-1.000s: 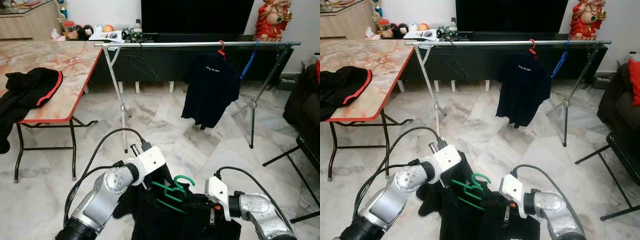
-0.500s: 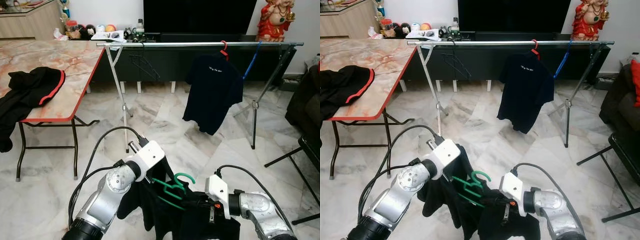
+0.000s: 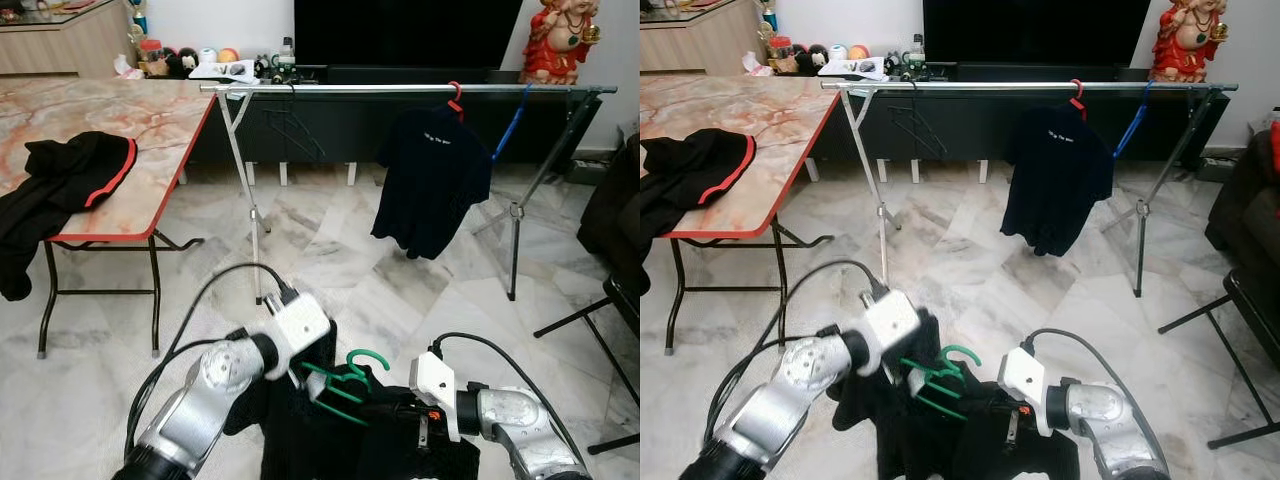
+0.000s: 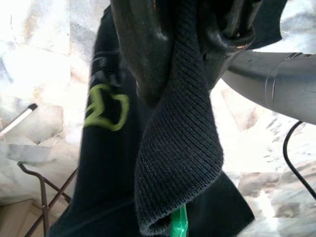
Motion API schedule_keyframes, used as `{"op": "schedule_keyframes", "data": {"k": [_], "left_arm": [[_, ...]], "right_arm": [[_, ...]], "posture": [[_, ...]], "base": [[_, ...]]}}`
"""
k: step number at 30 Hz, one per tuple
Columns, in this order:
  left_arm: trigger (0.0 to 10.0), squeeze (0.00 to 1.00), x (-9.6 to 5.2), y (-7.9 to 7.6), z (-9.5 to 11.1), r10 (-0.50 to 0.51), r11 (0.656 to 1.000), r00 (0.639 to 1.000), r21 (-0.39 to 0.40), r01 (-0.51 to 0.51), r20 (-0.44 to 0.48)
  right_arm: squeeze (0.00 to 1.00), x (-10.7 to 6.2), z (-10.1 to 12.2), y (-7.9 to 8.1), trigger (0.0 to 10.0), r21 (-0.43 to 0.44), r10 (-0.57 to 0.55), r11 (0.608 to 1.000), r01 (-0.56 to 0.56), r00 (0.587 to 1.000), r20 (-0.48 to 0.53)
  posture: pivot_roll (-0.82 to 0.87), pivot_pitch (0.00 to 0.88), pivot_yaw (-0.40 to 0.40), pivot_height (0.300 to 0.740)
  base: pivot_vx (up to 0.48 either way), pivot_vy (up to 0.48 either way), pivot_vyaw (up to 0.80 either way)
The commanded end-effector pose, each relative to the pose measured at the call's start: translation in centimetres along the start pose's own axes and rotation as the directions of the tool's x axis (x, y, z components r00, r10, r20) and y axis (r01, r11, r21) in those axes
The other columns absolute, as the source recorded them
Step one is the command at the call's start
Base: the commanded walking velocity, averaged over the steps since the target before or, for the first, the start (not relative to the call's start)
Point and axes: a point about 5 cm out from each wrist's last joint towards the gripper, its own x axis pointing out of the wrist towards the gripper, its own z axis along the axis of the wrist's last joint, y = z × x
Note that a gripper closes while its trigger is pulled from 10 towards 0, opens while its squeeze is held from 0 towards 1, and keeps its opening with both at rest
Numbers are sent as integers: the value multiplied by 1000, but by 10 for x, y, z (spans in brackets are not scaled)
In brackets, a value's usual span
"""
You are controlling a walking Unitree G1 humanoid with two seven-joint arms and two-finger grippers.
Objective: Hang hanger
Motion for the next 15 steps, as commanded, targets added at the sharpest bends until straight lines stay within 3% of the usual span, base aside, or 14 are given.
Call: {"op": "schedule_keyframes", "data": {"k": [1, 2, 8, 10, 13, 15], "left_arm": [[10000, 812, 1, -1, 10, -20, 1000, 999, 7, 19, 49], [10000, 1000, 0, 1, 9, -23, 1000, 999, 10, 23, 37], [10000, 1000, -2, 7, 7, -3, 1000, 1000, 26, 3, 23], [10000, 1000, -5, 24, 9, 104, 993, 994, 59, -106, 29], [10000, 1000, -8, 49, 8, 295, 953, 956, 66, -295, 10], [10000, 1000, -10, 56, 8, 338, 939, 941, 64, -338, 10]], "right_arm": [[0, 3, 3, 1, 0, -20, 20, 1000, -20, 1000, 0], [0, 4, 3, 1, 0, -20, 21, 1000, -21, 1000, 1], [0, 5, 4, 2, 0, -19, 24, 1000, -23, 1000, 3], [0, 4, 3, 2, 0, -17, 26, 1000, -26, 1000, -1], [0, 3, 2, 2, 0, -15, 24, 1000, -24, 1000, -4], [0, 3, 2, 2, 0, -15, 23, 1000, -23, 1000, -6]], "posture": [[114, 50, -8, 740], [114, 50, -8, 740], [115, 52, -9, 740], [115, 53, -12, 740], [115, 53, -12, 740], [115, 53, -12, 740]], "base": [[0, 0, 0], [0, 0, 0], [0, 0, 0], [0, 0, 0], [0, 0, 0], [0, 0, 0]]}}
